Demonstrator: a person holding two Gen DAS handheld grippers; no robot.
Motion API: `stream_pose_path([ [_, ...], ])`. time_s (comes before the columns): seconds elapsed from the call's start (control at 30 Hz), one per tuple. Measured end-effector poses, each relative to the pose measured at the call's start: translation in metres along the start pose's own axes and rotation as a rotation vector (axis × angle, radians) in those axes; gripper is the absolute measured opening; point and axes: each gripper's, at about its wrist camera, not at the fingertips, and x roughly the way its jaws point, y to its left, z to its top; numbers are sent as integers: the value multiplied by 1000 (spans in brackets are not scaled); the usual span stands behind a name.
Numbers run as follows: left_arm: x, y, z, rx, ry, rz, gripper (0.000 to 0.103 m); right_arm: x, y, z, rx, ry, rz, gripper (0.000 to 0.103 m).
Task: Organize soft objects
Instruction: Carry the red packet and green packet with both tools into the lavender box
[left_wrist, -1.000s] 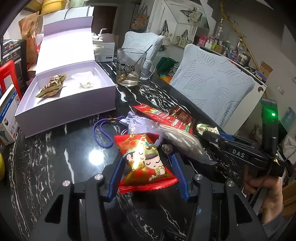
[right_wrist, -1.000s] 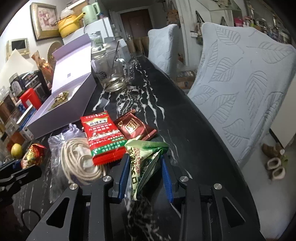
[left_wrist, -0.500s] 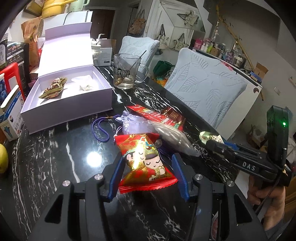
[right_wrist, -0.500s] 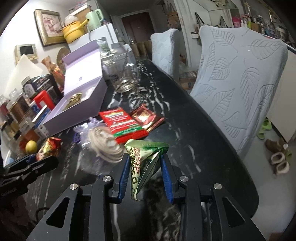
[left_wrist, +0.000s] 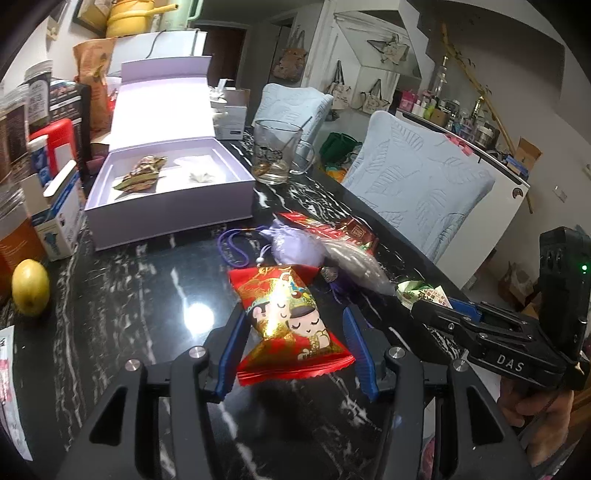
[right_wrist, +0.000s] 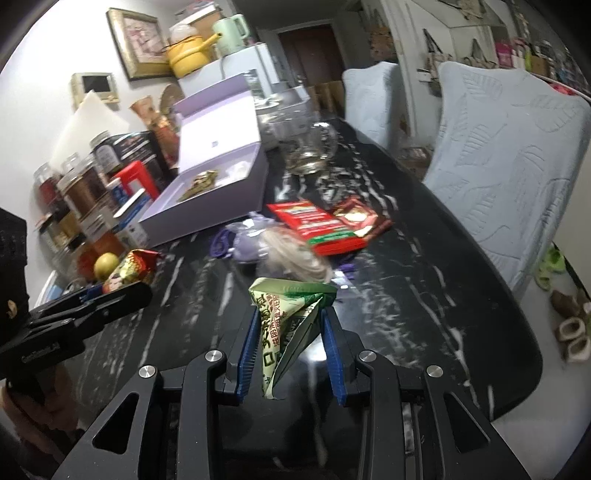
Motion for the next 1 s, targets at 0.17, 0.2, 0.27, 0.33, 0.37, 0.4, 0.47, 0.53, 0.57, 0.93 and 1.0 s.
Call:
stream_pose_path([
  [0.17,-14,11,-1,-18,-26,28,52,-1,22,0,-57,2,51,33],
  [0.2,-17,13,-1,-22,-32,34,52,-1,26,0,-69,2,62,33],
  [0.27,-23,17,0,-27,-44,46,52,-1,36,2,-92,3,83,33],
  [0.33,-28,21,1,-31,-56,55,52,0,45,4,-117,2,103,33],
  [0.37,-31,22,1,-31,-62,58,52,0,50,5,-130,0,112,33],
  [0.4,-34,24,2,-30,-68,62,52,-1,54,7,-142,-3,121,33],
  [0.47,-38,27,5,-27,-77,72,52,-1,64,11,-171,-12,140,33],
  [0.53,-43,29,8,-26,-87,73,52,-1,71,16,-193,-20,158,33],
  [0.57,-46,31,10,-27,-92,73,52,-2,75,19,-200,-26,168,33],
  [0.93,-63,46,40,-37,-171,93,52,-4,103,58,-268,-82,240,33],
  [1.0,-64,50,47,-40,-189,97,52,-5,107,69,-285,-101,245,33],
])
